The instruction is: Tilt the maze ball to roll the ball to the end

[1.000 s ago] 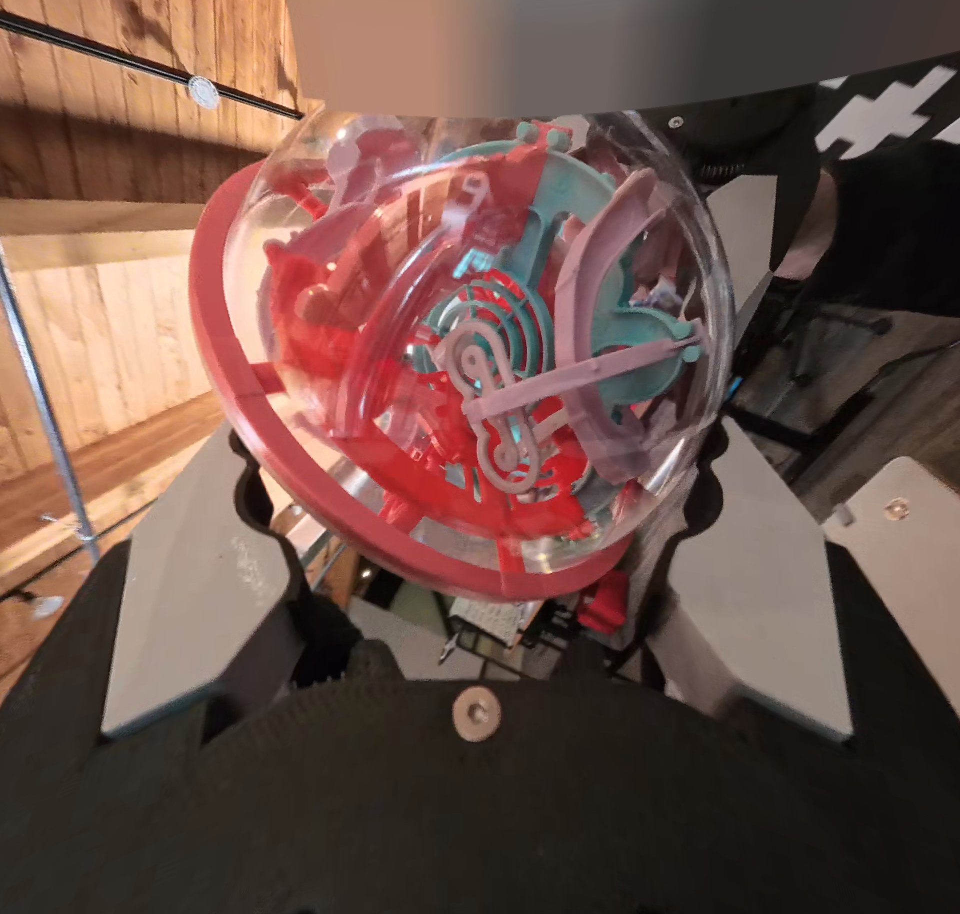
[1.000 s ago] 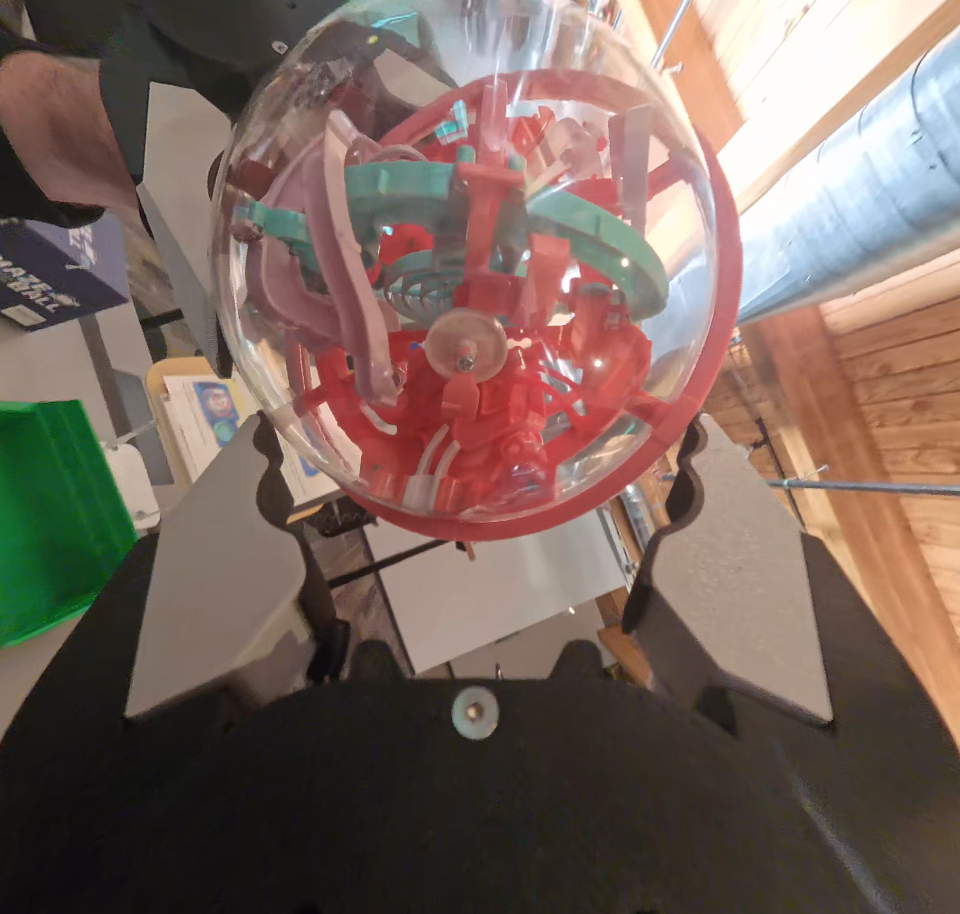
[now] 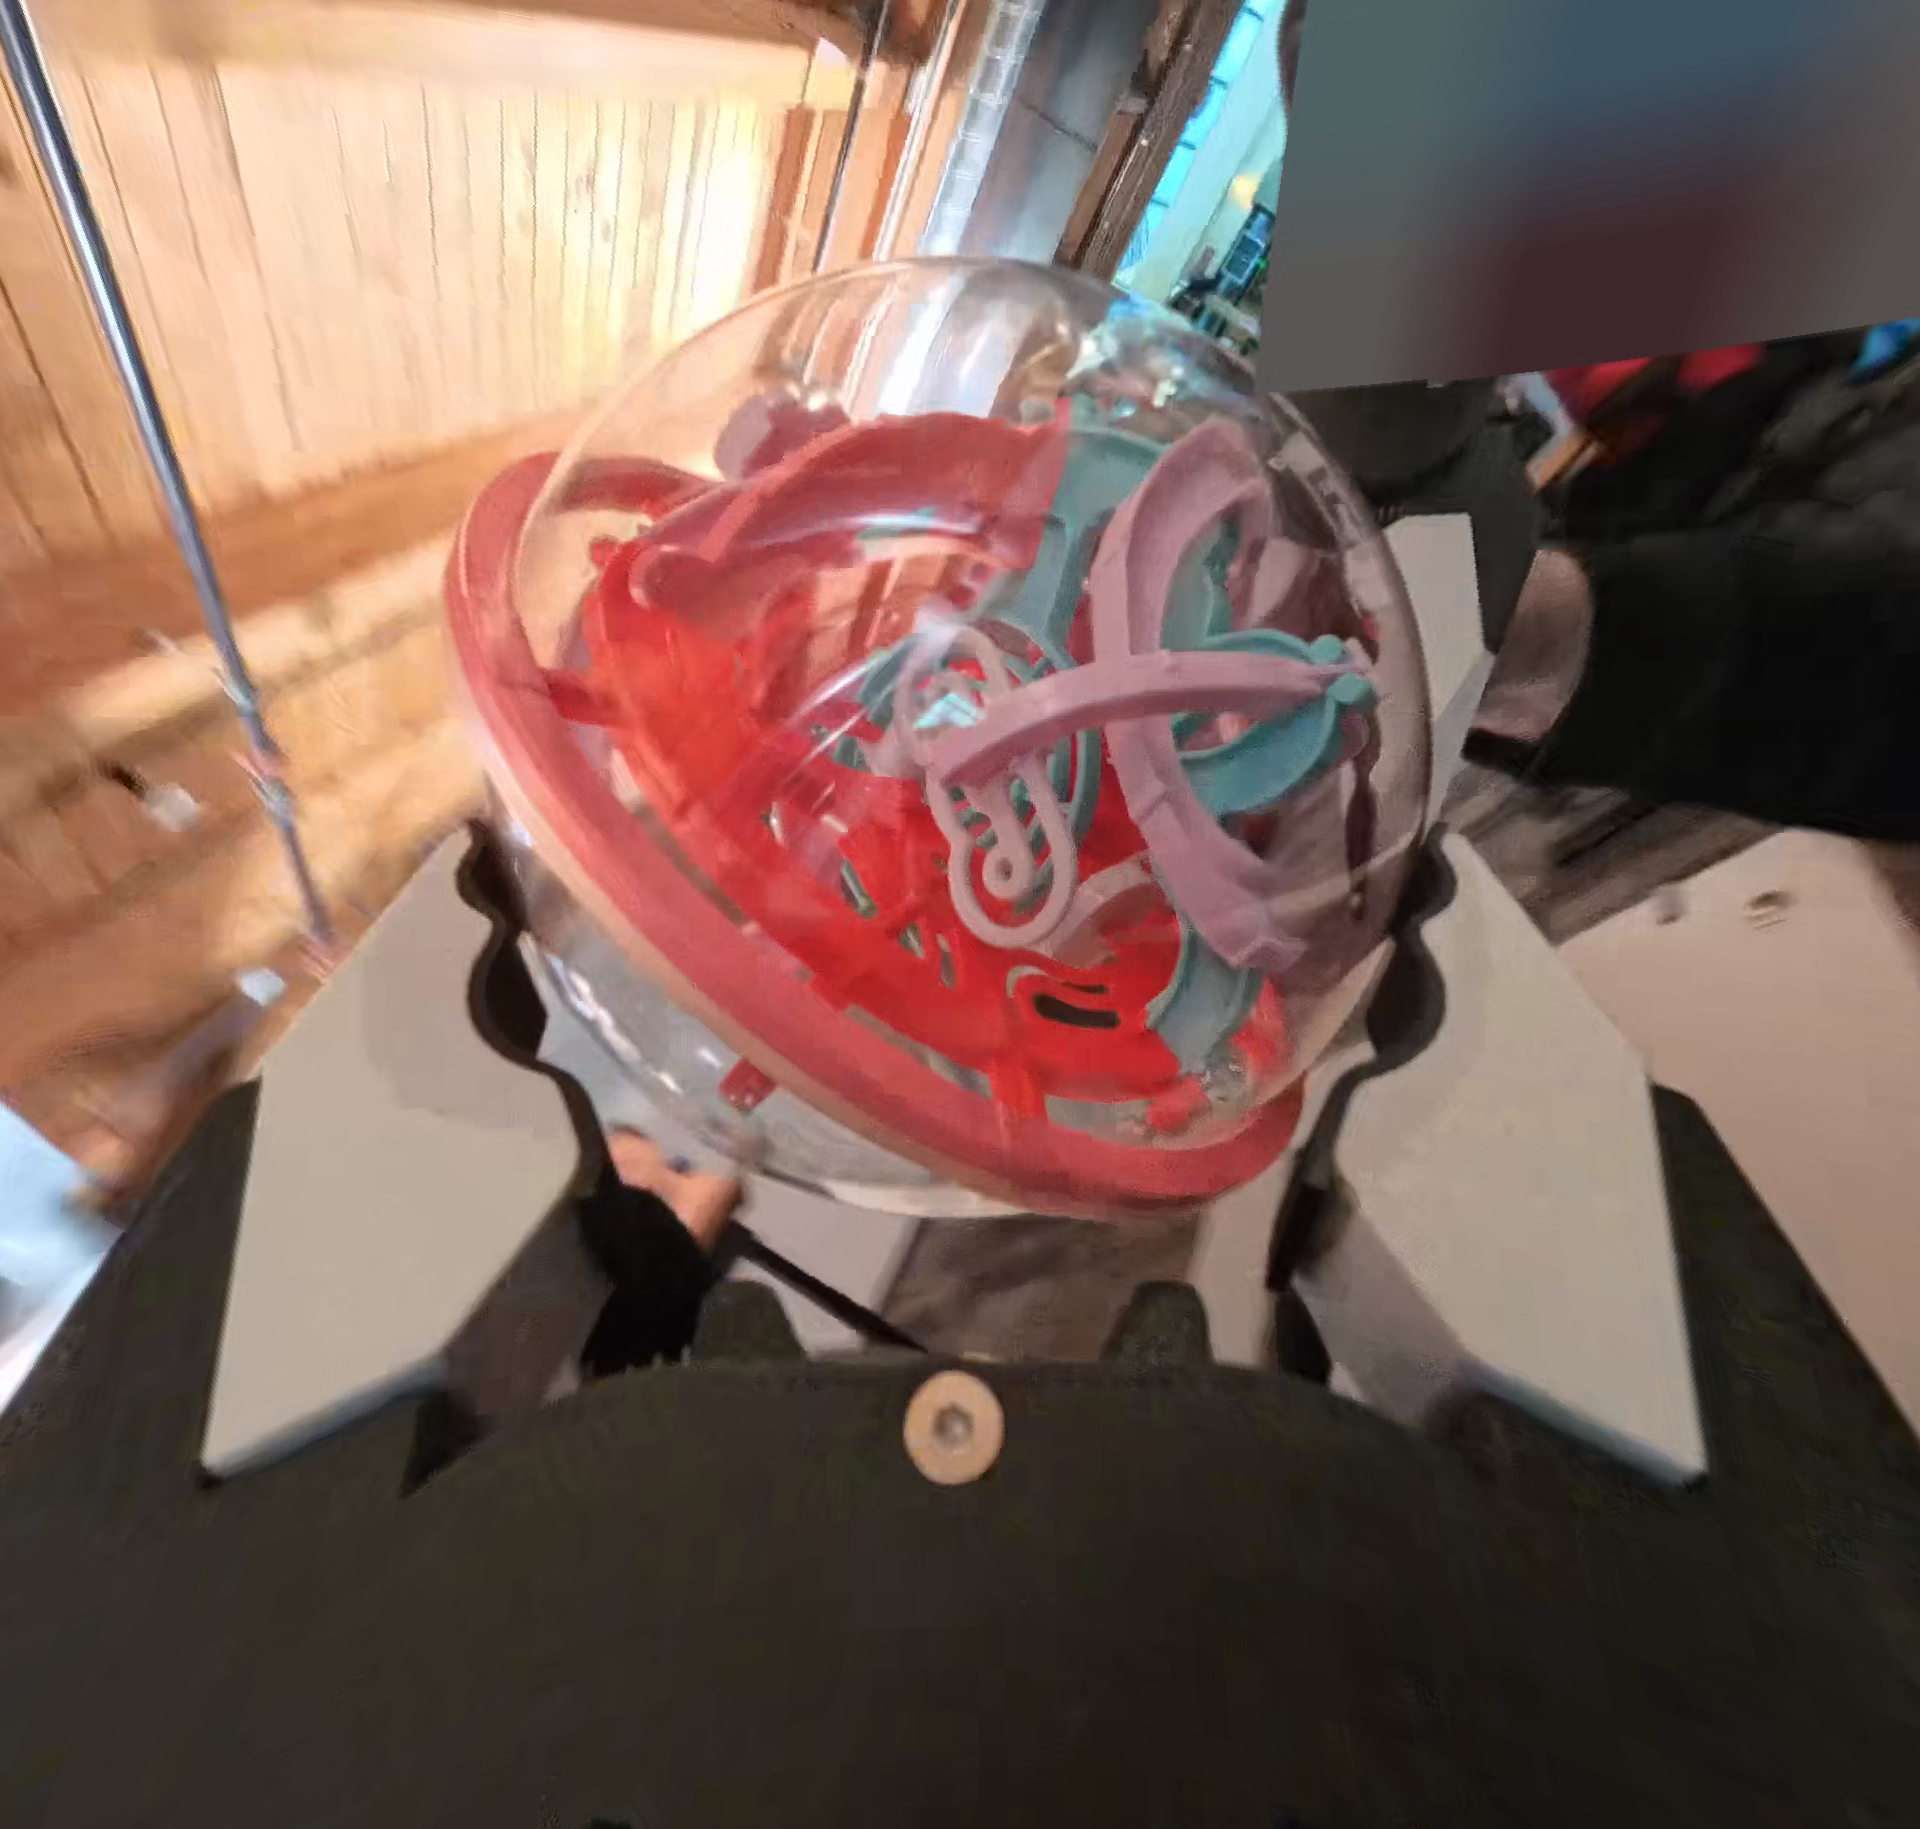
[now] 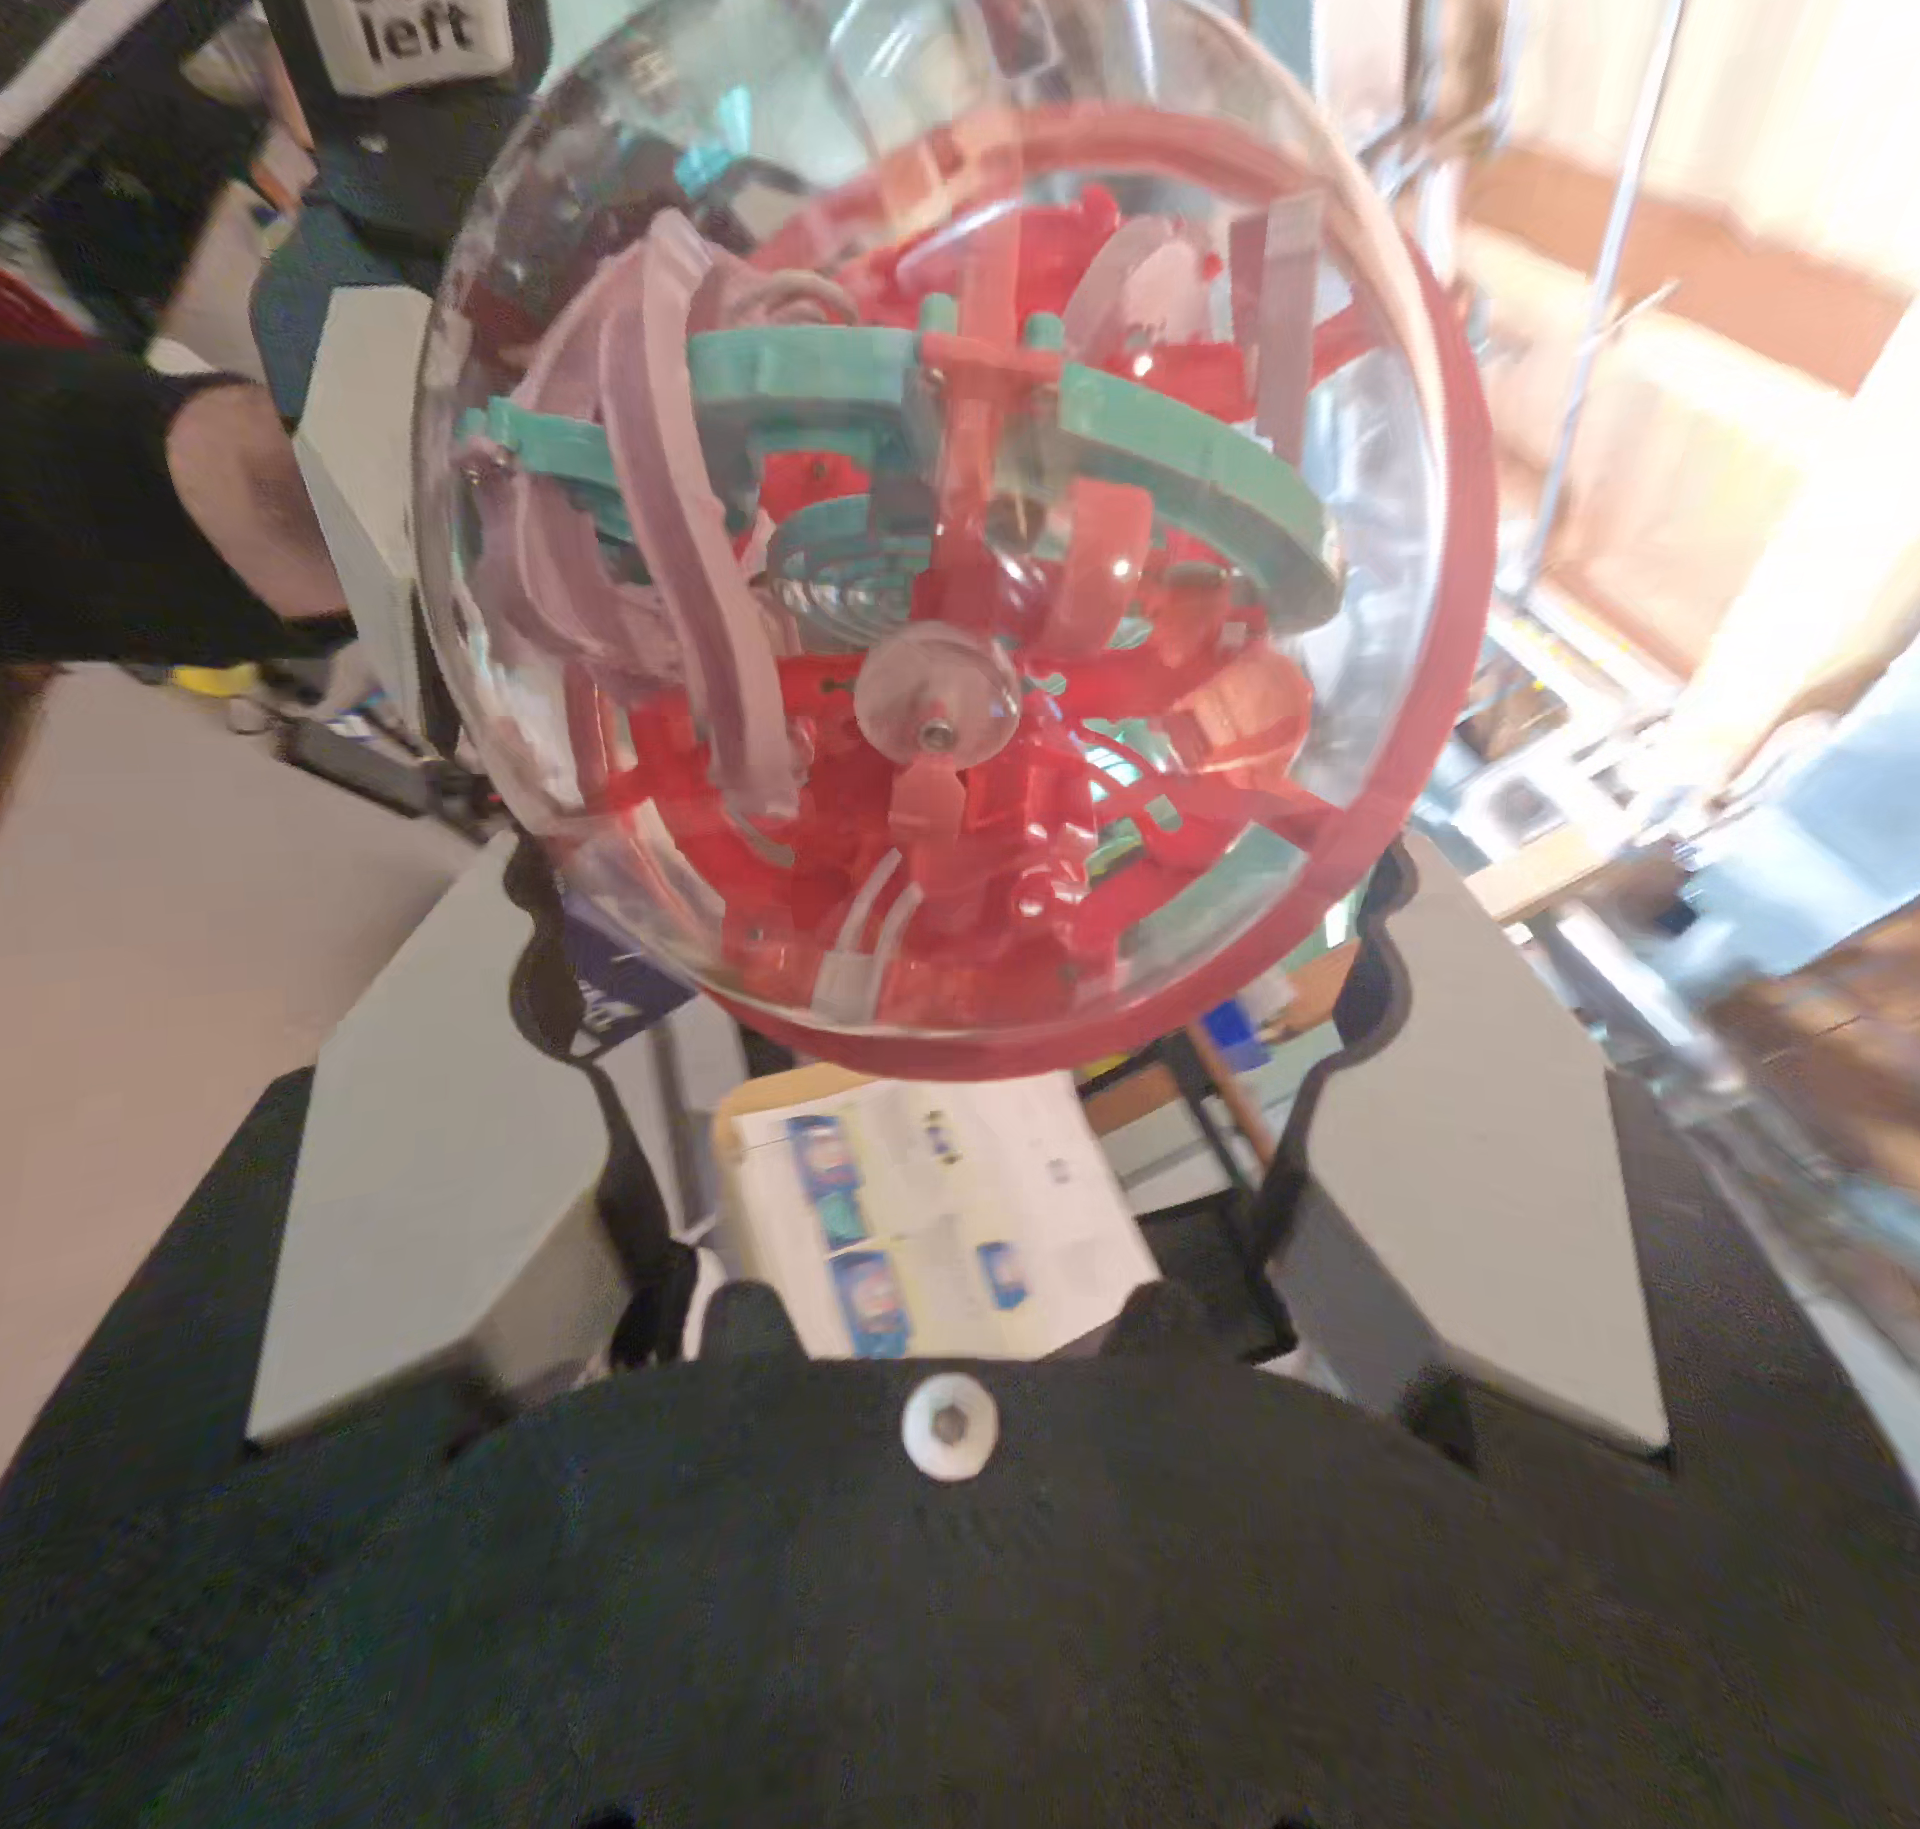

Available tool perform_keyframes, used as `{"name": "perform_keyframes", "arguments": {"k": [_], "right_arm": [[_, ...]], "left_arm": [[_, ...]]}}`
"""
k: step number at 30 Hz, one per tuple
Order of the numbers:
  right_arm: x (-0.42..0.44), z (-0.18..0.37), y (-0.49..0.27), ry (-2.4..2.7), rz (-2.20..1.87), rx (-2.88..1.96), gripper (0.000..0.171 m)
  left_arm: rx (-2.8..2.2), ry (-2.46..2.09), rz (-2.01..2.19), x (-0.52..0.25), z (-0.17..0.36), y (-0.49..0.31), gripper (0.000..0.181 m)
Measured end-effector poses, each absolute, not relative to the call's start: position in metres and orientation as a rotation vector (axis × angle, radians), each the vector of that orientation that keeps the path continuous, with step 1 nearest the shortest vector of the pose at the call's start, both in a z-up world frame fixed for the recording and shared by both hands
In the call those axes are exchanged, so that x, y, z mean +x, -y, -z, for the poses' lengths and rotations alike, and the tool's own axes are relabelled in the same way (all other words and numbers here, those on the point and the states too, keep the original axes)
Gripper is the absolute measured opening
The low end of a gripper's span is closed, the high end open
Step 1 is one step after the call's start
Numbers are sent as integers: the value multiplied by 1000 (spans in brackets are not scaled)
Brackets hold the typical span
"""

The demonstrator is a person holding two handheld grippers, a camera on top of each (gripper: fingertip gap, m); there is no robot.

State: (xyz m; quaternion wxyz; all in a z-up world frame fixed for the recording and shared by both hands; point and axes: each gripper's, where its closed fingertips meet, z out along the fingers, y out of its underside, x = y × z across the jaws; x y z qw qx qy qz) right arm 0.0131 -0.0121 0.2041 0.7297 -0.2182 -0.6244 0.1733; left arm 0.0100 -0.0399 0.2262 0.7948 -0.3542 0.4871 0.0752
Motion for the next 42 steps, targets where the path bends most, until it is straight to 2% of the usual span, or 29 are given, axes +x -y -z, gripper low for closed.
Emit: {"name": "perform_keyframes", "arguments": {"k": [6,12,22,24,26,28,29,35,42], "right_arm": [[-19,-126,-22,1439,-518,-631,154],[-44,-85,-47,1495,-590,-715,155],[-71,-65,-52,1526,-618,-660,155],[-63,-78,-33,1507,-607,-588,155],[-48,-114,-8,1444,-674,-481,155],[-60,-140,-30,1420,-702,-515,155],[-70,-141,-48,1435,-705,-555,155],[-90,-76,-91,1486,-781,-726,155],[-95,-35,-111,1501,-861,-861,155]], "left_arm": [[-1040,-861,208,-25,-128,-21,158],[-1160,-776,282,-50,-81,-48,158],[-1145,-725,276,-77,-57,-56,158],[-1105,-747,213,-72,-68,-40,158],[-1168,-781,257,-55,-92,-19,159],[-1162,-798,175,-65,-129,-30,158],[-1237,-793,182,-76,-131,-49,158],[-1278,-674,387,-94,-66,-93,158],[-1415,-617,479,-98,-22,-112,159]]}}
